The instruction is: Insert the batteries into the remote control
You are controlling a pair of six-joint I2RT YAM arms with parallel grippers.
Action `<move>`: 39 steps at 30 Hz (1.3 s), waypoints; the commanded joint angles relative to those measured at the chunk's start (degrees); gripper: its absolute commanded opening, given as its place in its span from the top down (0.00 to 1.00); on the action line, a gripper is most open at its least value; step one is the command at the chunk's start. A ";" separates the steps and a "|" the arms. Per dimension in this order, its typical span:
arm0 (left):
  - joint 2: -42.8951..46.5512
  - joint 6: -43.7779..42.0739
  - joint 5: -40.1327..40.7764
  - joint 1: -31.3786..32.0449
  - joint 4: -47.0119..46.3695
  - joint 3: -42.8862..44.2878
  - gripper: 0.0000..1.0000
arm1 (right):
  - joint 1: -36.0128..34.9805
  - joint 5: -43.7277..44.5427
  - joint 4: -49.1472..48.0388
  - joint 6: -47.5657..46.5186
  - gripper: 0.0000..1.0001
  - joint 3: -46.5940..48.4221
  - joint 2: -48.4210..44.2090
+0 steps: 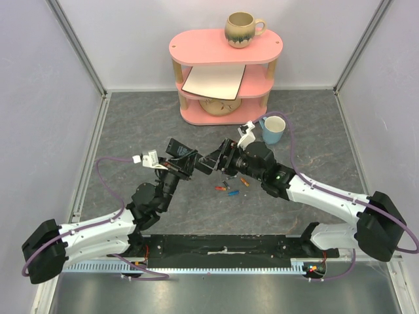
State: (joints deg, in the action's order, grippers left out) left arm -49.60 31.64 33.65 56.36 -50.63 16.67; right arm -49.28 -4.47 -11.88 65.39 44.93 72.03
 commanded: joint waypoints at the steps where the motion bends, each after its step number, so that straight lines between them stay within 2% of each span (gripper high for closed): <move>1: -0.32 -2.02 -2.80 0.33 -3.25 3.02 0.98 | -0.38 -0.98 1.15 -0.70 0.18 2.97 1.88; 5: -0.05 -2.19 -3.41 0.42 -4.12 3.20 0.98 | -0.47 -1.33 1.68 -0.35 0.28 3.41 2.85; 13: -0.05 -2.46 -3.77 0.42 -5.62 2.85 0.98 | -0.47 -1.60 0.10 0.36 0.38 2.80 3.20; 17: -0.05 -2.11 -3.94 0.42 -6.06 2.58 0.98 | -0.47 -1.51 -0.60 0.53 0.52 2.53 3.03; 23: 0.12 -0.62 -2.45 0.42 -6.85 1.97 0.98 | -0.47 -1.15 -1.39 0.36 0.68 1.92 2.50; 28: 0.74 1.93 -0.52 0.42 -6.85 1.18 0.98 | -0.38 -1.16 -3.67 0.62 0.72 0.51 1.62; 39: 0.83 6.15 1.68 0.24 -6.50 -0.23 0.98 | -0.38 -1.68 -8.33 1.06 0.72 -1.77 -0.40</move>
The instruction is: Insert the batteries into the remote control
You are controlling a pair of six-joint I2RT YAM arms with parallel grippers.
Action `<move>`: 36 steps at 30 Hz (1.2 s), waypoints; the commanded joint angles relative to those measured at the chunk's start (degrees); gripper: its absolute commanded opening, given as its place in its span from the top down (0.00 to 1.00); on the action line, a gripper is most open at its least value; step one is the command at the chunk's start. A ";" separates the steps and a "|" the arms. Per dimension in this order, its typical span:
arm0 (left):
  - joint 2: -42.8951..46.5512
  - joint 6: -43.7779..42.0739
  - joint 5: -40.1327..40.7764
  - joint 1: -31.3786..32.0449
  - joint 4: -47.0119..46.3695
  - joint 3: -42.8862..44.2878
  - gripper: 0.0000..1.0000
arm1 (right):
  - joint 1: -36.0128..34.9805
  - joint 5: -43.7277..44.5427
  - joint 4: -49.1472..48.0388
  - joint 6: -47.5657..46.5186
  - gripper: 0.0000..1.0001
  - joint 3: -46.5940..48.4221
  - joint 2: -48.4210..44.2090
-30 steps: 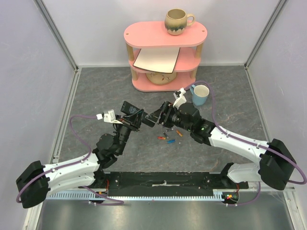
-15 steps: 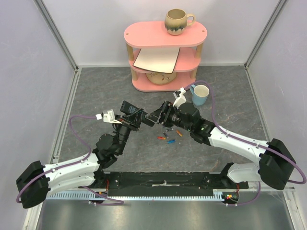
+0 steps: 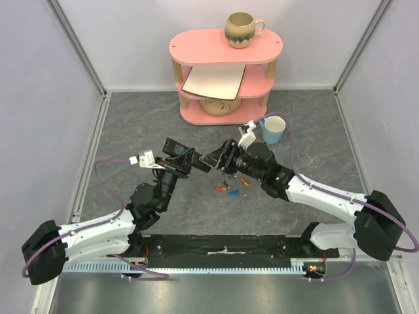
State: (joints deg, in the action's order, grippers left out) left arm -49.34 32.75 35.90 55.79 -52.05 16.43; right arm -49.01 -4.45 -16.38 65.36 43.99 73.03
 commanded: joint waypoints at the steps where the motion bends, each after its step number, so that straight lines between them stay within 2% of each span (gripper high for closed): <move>1: 0.48 5.21 -0.66 0.81 -5.08 0.10 0.98 | -0.73 -1.79 -3.92 1.08 0.72 -0.92 -1.32; 15: 0.30 7.59 -0.31 0.72 -4.81 -0.69 0.98 | -0.73 -2.14 -6.03 1.26 0.73 -2.15 -2.28; 18: 0.04 6.36 -0.92 0.72 -4.20 -0.34 0.98 | -0.73 -2.67 -6.29 1.78 0.52 -1.98 -2.02; 19: -0.05 6.01 -1.35 0.72 -3.85 0.01 0.98 | -0.64 -2.76 -6.21 1.96 0.40 -1.89 -2.02; 22: -0.67 3.82 -2.15 0.72 -2.18 1.06 0.98 | -0.73 -2.67 -5.94 2.66 0.31 -1.80 -2.02; 28: -1.28 1.35 -2.33 0.81 -2.18 1.42 0.98 | -0.73 -2.58 -5.07 3.10 0.25 -0.93 -1.67; 36: -2.60 0.03 -2.77 0.81 -4.54 1.42 0.98 | -0.73 -3.81 -2.78 3.28 0.25 0.57 0.18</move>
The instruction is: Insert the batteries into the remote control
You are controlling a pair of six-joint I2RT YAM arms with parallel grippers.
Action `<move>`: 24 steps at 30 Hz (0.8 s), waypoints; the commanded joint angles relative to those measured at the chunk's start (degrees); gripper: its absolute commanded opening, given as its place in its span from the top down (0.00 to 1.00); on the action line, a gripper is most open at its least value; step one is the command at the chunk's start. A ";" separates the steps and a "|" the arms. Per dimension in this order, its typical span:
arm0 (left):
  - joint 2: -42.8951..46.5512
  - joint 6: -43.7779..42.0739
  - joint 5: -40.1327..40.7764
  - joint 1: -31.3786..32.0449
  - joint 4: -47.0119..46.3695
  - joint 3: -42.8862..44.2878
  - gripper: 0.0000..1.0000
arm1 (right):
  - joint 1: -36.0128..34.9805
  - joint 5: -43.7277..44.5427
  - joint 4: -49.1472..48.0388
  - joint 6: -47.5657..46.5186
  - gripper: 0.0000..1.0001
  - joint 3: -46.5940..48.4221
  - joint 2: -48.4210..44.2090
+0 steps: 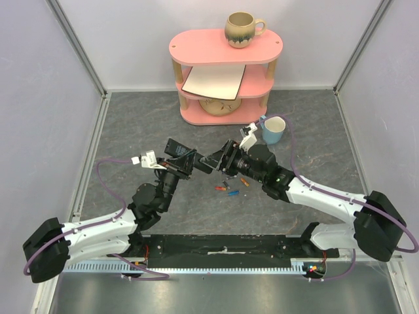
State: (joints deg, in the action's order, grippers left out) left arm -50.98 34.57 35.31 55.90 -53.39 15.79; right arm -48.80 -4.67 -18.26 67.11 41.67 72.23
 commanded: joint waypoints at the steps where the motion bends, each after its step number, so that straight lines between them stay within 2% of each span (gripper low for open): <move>1: -1.05 -2.22 -2.18 0.70 -3.39 2.05 0.98 | -0.95 -3.77 -0.81 1.79 0.25 2.98 1.25; 8: -1.40 -3.28 -2.18 0.70 -5.67 1.70 0.98 | -0.95 -4.03 -0.28 2.41 0.24 3.33 2.13; 15: -1.49 -3.98 -2.53 0.79 -6.73 1.35 0.98 | -0.95 -3.77 1.03 2.94 0.30 3.77 2.74; 19: -1.75 -4.94 -3.05 0.70 -7.08 1.52 0.98 | -1.04 -3.86 4.01 2.32 0.30 5.17 3.62; 23: -2.02 -6.53 -3.67 0.88 -7.26 2.14 0.98 | -0.95 -3.77 8.41 0.48 0.41 7.28 4.85; 24: -2.02 -6.88 -3.76 1.05 -7.17 2.40 0.98 | -0.86 -3.86 8.94 -0.05 0.48 7.55 5.11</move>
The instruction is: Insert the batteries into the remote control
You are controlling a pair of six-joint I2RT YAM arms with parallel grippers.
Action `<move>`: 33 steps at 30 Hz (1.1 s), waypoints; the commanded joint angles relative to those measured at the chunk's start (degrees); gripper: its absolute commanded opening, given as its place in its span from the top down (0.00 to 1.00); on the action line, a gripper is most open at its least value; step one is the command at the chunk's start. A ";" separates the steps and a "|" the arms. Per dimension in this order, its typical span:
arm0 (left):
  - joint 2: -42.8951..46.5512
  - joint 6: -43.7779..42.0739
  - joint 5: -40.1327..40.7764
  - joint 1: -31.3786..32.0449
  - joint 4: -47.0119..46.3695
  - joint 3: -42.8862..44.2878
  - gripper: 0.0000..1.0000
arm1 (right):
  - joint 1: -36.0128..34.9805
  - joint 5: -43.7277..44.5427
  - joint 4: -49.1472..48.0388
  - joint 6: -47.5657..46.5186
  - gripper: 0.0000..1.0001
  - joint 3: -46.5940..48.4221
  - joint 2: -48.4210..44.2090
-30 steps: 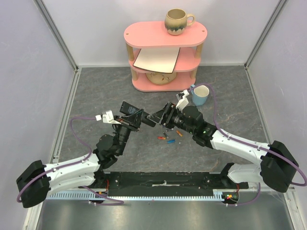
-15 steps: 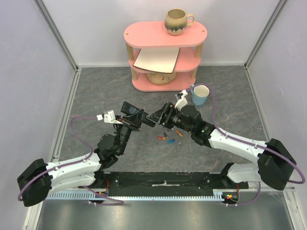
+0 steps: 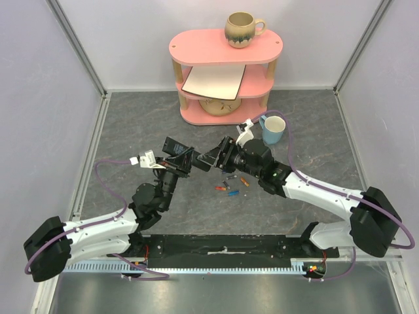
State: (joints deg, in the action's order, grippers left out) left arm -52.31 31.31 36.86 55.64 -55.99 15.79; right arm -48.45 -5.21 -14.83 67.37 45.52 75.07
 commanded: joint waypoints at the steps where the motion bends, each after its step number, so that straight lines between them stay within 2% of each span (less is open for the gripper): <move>1: -0.77 -3.89 -5.31 1.32 -4.66 2.40 0.98 | -1.30 -3.40 6.12 -0.31 0.52 3.79 2.71; 5: -0.68 -3.98 -5.13 1.32 -4.66 2.58 0.98 | -1.30 -3.40 6.04 -0.67 0.68 3.35 3.07; 16: -0.25 -1.69 -4.17 1.32 -4.13 2.31 0.98 | -1.30 -4.37 2.79 -1.11 1.00 2.21 2.98; 33: 1.51 8.32 0.14 0.35 -4.48 -0.58 0.98 | -1.30 -7.27 -10.04 -0.40 1.00 -2.89 -0.18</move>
State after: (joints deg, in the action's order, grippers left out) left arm -51.92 32.64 38.89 55.61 -56.55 15.22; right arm -48.14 -6.87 -20.56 66.46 43.75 76.42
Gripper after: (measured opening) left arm 0.253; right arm 0.702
